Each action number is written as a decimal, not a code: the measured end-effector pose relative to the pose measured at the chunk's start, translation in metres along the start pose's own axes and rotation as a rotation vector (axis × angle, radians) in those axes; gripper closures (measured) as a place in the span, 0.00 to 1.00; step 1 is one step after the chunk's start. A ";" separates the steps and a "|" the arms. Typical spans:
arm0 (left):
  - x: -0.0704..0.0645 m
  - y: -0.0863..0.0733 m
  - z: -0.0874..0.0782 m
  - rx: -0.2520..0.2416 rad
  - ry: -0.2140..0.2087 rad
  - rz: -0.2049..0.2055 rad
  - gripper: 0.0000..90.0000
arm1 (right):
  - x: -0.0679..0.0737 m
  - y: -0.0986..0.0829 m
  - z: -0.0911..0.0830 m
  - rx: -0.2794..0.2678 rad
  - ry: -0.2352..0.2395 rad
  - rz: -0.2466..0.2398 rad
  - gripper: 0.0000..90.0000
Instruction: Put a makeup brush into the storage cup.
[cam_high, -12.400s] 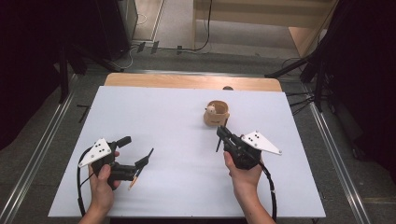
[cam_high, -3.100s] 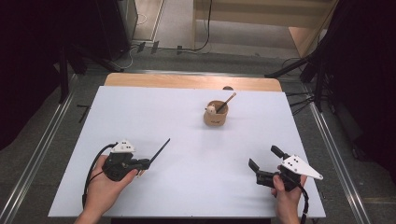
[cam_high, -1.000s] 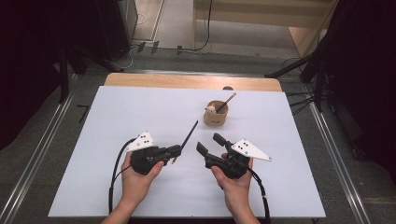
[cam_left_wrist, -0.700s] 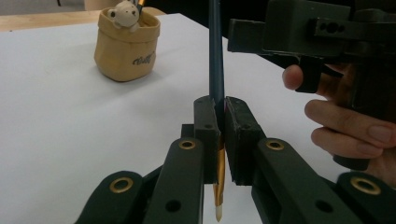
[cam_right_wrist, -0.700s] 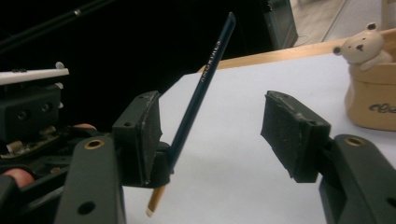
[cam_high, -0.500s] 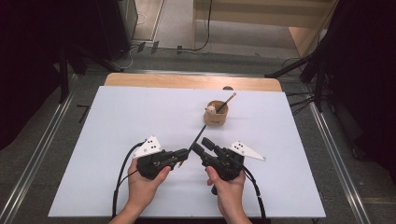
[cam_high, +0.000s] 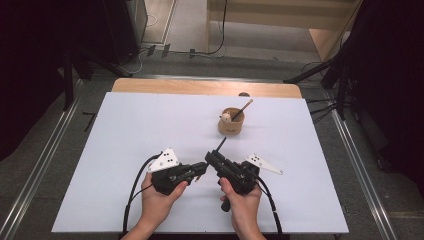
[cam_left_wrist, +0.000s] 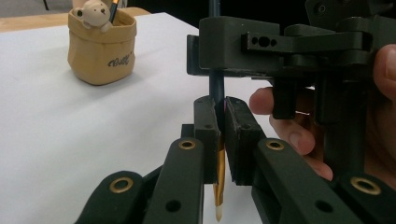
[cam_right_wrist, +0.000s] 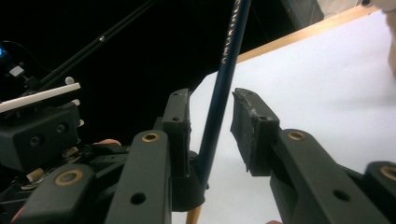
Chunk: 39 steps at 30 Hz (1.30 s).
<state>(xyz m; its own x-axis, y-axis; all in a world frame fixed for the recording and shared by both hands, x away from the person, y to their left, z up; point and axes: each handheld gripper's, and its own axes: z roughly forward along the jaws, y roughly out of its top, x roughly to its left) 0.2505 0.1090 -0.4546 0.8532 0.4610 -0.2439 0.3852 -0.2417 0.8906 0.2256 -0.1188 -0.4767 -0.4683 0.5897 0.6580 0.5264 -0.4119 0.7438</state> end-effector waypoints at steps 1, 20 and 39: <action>0.000 0.000 0.000 0.001 -0.001 0.000 0.95 | 0.000 0.000 0.000 0.003 0.001 0.002 0.79; 0.000 -0.001 -0.003 -0.031 0.004 0.003 0.70 | -0.004 0.006 -0.008 -0.032 -0.015 -0.026 0.95; 0.018 0.012 -0.030 -0.036 0.041 -0.021 0.60 | 0.008 0.008 -0.010 -0.032 -0.230 -0.488 0.95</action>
<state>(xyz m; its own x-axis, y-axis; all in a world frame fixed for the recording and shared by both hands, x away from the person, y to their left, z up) 0.2598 0.1401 -0.4365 0.8298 0.5004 -0.2471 0.3890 -0.2009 0.8991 0.2193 -0.1240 -0.4643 -0.4837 0.8532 0.1950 0.2631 -0.0707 0.9622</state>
